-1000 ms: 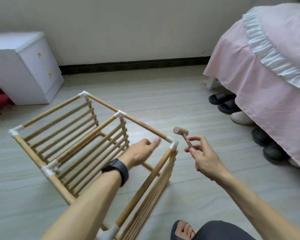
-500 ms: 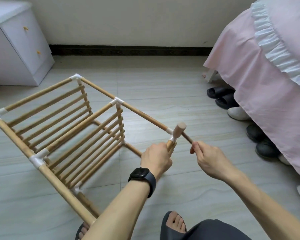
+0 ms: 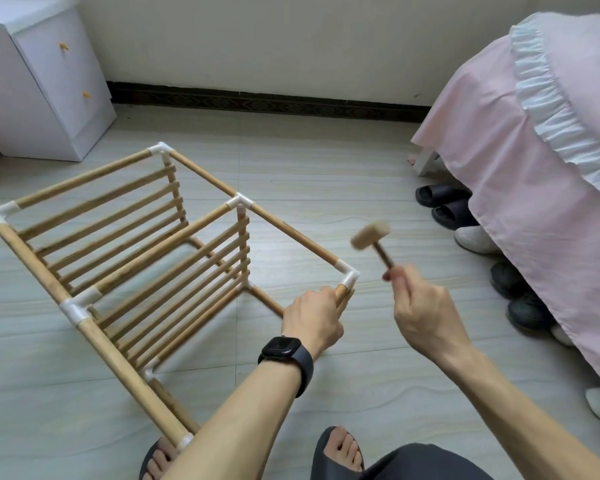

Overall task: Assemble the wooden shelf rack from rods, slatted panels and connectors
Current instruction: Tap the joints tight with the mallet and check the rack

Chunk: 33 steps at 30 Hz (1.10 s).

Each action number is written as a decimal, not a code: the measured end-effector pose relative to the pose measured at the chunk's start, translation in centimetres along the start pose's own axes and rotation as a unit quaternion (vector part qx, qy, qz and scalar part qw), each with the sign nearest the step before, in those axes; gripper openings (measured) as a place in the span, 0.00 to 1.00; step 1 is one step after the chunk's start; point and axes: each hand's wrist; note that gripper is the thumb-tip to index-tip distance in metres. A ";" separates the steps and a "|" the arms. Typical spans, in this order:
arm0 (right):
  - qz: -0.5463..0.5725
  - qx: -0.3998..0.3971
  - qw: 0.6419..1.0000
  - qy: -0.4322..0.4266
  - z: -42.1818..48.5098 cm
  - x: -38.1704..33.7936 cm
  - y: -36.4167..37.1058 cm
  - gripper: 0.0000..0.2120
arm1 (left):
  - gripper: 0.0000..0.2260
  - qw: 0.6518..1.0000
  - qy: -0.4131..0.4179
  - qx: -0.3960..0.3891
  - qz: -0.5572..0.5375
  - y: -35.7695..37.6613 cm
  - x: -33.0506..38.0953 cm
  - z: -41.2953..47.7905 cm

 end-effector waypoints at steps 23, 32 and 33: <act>0.458 -0.103 0.872 0.142 -0.3 0.2 -2.6 0.21 | 0.05 1.000 0.000 -0.011 -0.001 -0.3 0.2 -0.1; 0.231 0.008 0.971 0.064 3.2 -1.7 -2.9 0.19 | 0.05 1.000 0.003 -0.003 0.000 -0.2 0.3 -0.2; 0.225 0.056 0.972 0.036 3.9 -2.2 -2.9 0.22 | 0.05 1.000 0.004 -0.001 0.001 -0.2 0.3 -0.2</act>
Point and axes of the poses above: each hand's wrist, its own z-axis towards the middle knuckle, its own y-axis out of the palm, x = y × z, and after that the axes turned 8 degrees about -x, right-handed
